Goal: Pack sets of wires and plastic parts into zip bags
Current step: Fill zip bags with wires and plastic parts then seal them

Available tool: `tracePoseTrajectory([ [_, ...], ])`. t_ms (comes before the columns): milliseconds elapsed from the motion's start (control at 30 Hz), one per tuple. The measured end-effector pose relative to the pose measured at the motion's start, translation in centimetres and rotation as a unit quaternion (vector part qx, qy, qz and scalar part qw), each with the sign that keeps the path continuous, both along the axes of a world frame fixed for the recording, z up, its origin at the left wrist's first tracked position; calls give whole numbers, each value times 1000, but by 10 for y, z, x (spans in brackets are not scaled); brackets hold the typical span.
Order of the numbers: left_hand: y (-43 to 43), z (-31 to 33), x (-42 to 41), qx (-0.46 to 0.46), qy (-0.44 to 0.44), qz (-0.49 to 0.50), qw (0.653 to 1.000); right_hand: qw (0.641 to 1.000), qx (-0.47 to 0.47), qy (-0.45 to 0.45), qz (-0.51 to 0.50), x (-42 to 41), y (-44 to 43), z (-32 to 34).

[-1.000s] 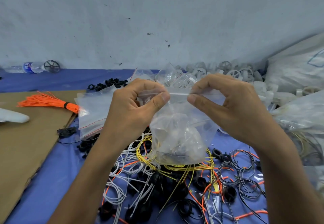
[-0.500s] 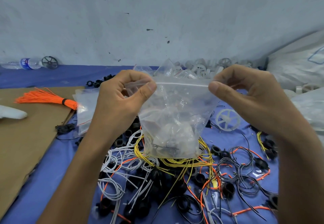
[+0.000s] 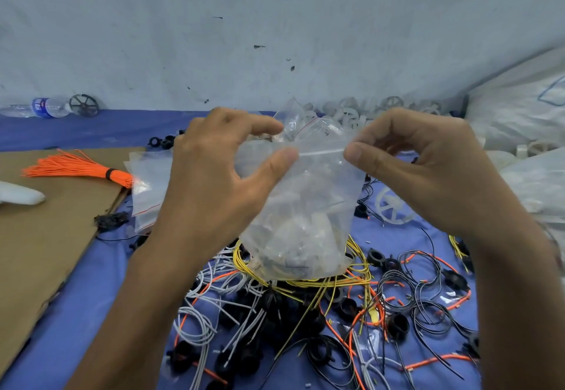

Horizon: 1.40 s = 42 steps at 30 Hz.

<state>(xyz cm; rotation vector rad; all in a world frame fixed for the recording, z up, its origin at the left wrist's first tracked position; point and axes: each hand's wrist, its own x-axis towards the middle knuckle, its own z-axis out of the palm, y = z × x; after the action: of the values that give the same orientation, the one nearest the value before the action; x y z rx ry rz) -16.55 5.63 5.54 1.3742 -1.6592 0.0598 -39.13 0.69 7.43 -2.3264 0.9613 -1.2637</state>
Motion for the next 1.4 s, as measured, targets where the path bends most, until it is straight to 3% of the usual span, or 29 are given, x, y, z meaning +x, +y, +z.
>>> tracePoseTrajectory([
  [67,6,4,-10,-14,-41,-29,999,1000,-5,1,8,9,4,-1],
  [200,10,6,-16,-4,6,-105,994,1000,0,-6,24,16,6,-3],
  [800,6,1,-20,-10,13,-110,994,998,-19,33,52,15,7,-4],
  [1067,3,2,-2,10,-19,-60,998,998,-55,8,7,-6,1,1],
  [1400,-5,-2,23,-2,4,-2,1000,994,-20,-106,-26,-31,-14,-1],
])
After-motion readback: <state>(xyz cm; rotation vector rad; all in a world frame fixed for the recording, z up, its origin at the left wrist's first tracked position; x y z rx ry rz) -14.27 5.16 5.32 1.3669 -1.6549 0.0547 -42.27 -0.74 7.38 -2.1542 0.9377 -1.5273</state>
